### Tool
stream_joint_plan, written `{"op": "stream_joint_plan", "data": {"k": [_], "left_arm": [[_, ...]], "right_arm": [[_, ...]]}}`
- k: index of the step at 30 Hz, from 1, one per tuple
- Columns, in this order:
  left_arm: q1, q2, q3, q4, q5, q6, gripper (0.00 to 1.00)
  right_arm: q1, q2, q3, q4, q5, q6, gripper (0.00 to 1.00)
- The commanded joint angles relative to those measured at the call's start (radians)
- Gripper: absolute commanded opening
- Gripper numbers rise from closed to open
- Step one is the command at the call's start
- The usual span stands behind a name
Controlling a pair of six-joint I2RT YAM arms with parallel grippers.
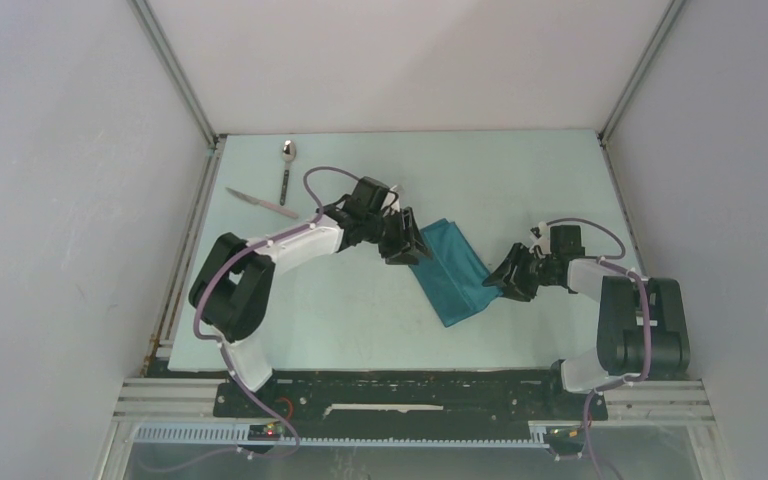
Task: Fold the napkin into a case and place the utensils inside
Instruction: Pick up the 2/3-rectangle-folded napkin at the center of the board, then fold the 2/3-rectangle-folded napkin at the center of the board.
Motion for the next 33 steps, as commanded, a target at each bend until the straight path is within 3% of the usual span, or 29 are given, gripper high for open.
{"op": "stream_joint_plan", "data": {"k": [1, 7, 14, 19, 26, 33], "left_arm": [[0.0, 0.036, 0.003, 0.081, 0.029, -0.043, 0.48], [-0.022, 0.121, 0.048, 0.128, 0.027, -0.096, 0.35], [-0.064, 0.223, 0.079, 0.177, -0.02, -0.144, 0.27], [-0.073, 0.261, 0.069, 0.188, -0.051, -0.154, 0.24], [-0.072, 0.293, 0.042, 0.213, -0.059, -0.163, 0.21], [-0.071, 0.313, 0.035, 0.223, -0.066, -0.165, 0.19]], "right_arm": [[0.008, 0.007, 0.029, -0.001, 0.012, -0.022, 0.59], [0.011, 0.016, 0.04, 0.026, -0.013, -0.023, 0.46], [0.053, 0.001, 0.067, 0.047, 0.005, -0.025, 0.23], [0.117, -0.044, 0.088, 0.008, 0.05, -0.037, 0.11], [0.199, -0.087, 0.118, -0.056, 0.118, -0.074, 0.0], [0.318, -0.108, 0.129, -0.081, 0.155, -0.07, 0.0]]}}
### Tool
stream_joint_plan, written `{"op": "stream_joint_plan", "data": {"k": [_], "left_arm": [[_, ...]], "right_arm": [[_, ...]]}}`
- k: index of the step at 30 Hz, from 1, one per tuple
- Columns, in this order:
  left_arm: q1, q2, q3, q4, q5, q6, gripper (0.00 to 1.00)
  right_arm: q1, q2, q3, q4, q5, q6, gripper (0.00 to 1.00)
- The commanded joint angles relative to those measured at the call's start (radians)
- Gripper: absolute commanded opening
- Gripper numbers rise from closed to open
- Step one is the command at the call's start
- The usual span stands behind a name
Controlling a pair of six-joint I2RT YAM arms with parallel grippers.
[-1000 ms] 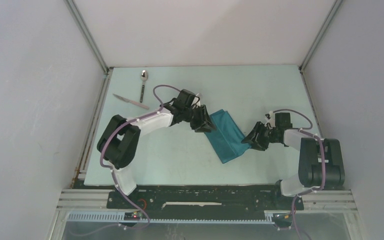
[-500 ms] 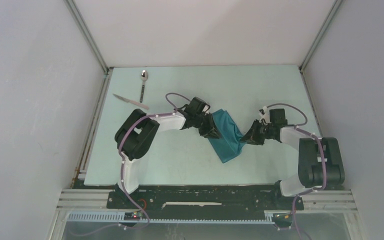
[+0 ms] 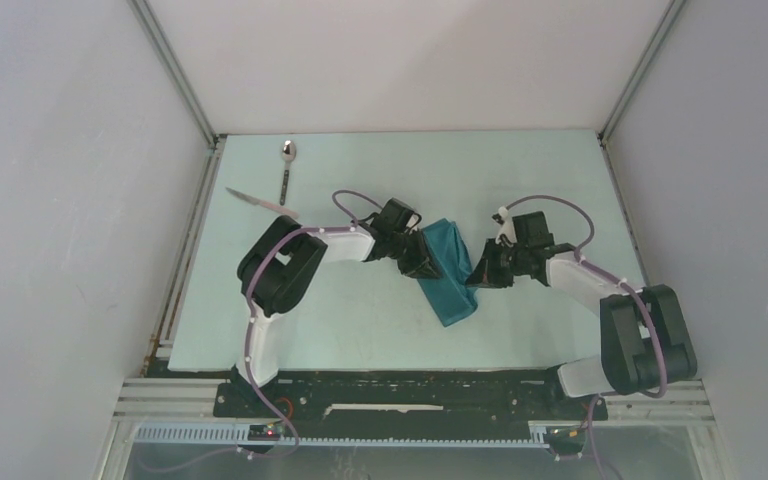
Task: Fold the napkin into a case and place the utensils inside
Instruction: Fold the 2/3-rectangle-folded napkin at the center of the board.
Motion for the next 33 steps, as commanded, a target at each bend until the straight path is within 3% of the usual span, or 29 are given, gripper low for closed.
{"op": "stream_joint_plan", "data": {"k": [1, 14, 33], "left_arm": [[0.0, 0.019, -0.006, 0.037, -0.018, -0.012, 0.19], [0.003, 0.023, -0.034, 0.058, -0.032, -0.022, 0.16], [0.004, -0.011, -0.091, 0.13, -0.069, -0.032, 0.12]], "right_arm": [[0.073, -0.04, 0.027, -0.025, 0.029, -0.019, 0.0], [0.195, 0.028, 0.025, 0.03, -0.015, 0.035, 0.0], [0.242, 0.139, -0.086, 0.368, -0.108, 0.248, 0.0]]}}
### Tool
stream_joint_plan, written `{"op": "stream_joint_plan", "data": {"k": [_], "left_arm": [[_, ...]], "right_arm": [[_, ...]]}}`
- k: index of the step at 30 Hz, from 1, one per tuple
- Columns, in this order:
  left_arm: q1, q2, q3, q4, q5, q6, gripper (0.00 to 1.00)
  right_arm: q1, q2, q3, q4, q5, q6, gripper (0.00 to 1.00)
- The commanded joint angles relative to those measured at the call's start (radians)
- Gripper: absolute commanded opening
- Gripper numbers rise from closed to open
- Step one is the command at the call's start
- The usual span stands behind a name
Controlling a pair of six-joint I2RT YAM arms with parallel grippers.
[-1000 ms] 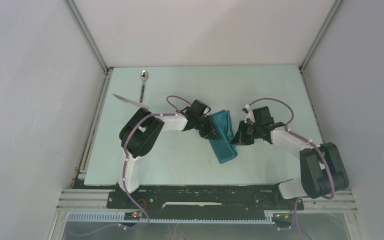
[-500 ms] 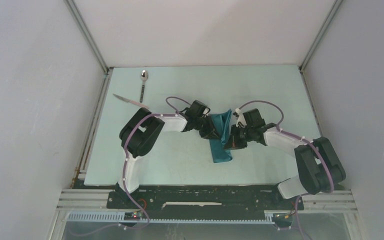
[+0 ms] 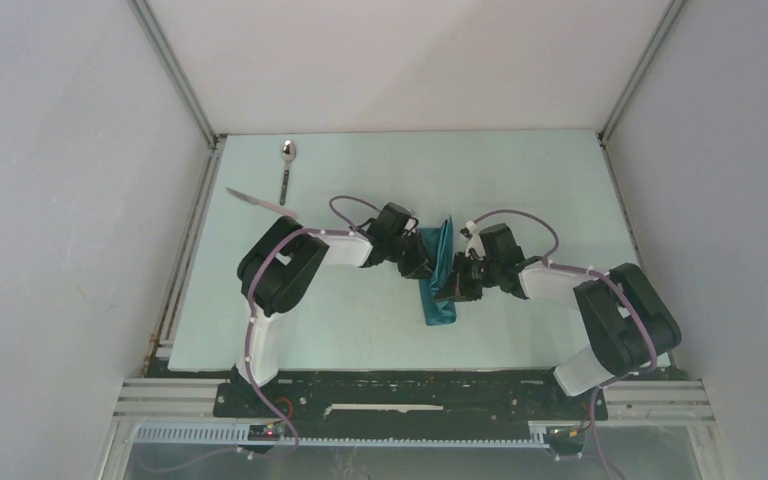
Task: Fold the napkin into a case and place the utensils inside
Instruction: Fold the 2/3-rectangle-folded napkin at the center of the board.
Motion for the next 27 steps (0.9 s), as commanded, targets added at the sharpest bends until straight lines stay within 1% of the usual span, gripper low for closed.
{"op": "stream_joint_plan", "data": {"k": [1, 5, 8, 13, 16, 17, 20, 23, 27], "left_arm": [[0.002, -0.023, -0.03, -0.005, -0.07, 0.002, 0.12], [0.01, -0.072, -0.064, -0.001, -0.085, -0.005, 0.12], [0.023, -0.119, -0.098, 0.007, -0.089, -0.012, 0.17], [0.052, -0.228, -0.163, 0.03, -0.076, -0.023, 0.28], [0.062, -0.297, -0.189, 0.013, -0.108, -0.004, 0.39], [0.061, -0.319, -0.189, -0.002, -0.127, 0.01, 0.45], [0.06, -0.349, -0.158, -0.059, -0.182, 0.063, 0.58], [0.041, -0.324, -0.059, -0.176, -0.243, 0.13, 0.68], [0.013, -0.235, 0.083, -0.287, -0.328, 0.182, 0.75]], "right_arm": [[0.011, 0.046, -0.018, 0.101, -0.035, 0.043, 0.0], [0.007, 0.086, -0.036, 0.139, -0.044, 0.05, 0.0], [0.003, 0.088, -0.051, 0.166, -0.052, 0.056, 0.0], [-0.002, 0.088, -0.072, 0.179, -0.054, 0.045, 0.0], [-0.004, 0.094, -0.076, 0.184, -0.061, 0.037, 0.0], [-0.005, 0.098, -0.076, 0.185, -0.065, 0.035, 0.0], [-0.004, 0.104, -0.076, 0.187, -0.069, 0.033, 0.0], [-0.004, 0.093, -0.076, 0.183, -0.065, 0.035, 0.0], [-0.005, 0.081, -0.077, 0.178, -0.062, 0.032, 0.0]]}}
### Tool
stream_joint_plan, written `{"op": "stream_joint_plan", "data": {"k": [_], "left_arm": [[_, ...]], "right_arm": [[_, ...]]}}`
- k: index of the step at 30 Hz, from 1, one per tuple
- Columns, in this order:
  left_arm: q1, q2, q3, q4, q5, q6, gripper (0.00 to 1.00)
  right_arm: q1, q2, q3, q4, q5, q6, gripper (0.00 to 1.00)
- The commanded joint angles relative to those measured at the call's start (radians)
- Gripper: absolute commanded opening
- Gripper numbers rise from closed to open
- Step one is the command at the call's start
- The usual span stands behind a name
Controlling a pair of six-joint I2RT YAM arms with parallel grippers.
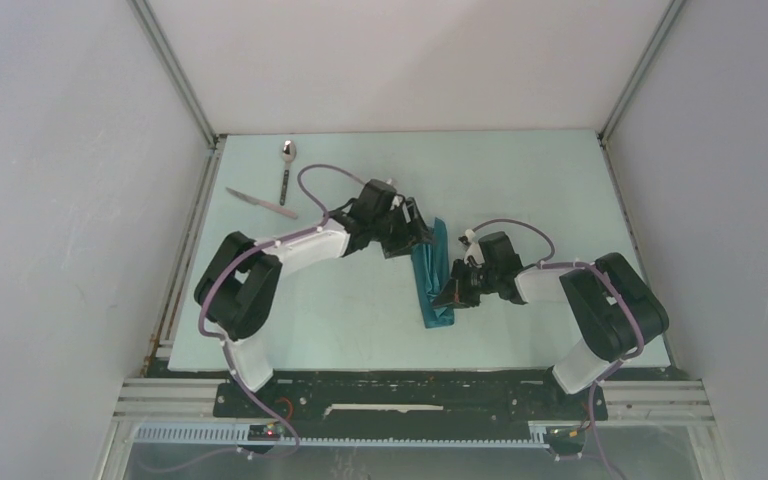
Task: Fold the napkin into a case and place the utensils inside
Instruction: Fold the 2/3-rectangle-folded napkin at the center of the board.
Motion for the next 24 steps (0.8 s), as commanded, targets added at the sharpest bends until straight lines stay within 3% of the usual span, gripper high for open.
{"op": "stream_joint_plan", "data": {"k": [1, 7, 14, 17, 21, 24], "left_arm": [[-0.028, 0.086, 0.159, -0.149, -0.122, 0.097, 0.74], [-0.034, 0.164, 0.238, -0.182, -0.152, 0.122, 0.67], [-0.047, 0.236, 0.288, -0.191, -0.116, 0.131, 0.67], [-0.047, 0.256, 0.299, -0.191, -0.102, 0.127, 0.55], [-0.038, 0.254, 0.267, -0.178, -0.1, 0.124, 0.37], [-0.03, 0.244, 0.238, -0.159, -0.09, 0.122, 0.3]], "right_arm": [[-0.001, -0.016, -0.01, 0.01, -0.01, -0.009, 0.0], [0.004, -0.03, -0.01, -0.015, 0.004, -0.025, 0.0], [0.012, -0.041, -0.01, -0.012, 0.006, -0.016, 0.0], [0.019, -0.055, -0.01, -0.02, 0.008, -0.011, 0.0], [0.021, -0.11, -0.008, -0.064, 0.007, -0.013, 0.13], [0.018, -0.178, 0.012, -0.144, 0.013, -0.03, 0.28]]}}
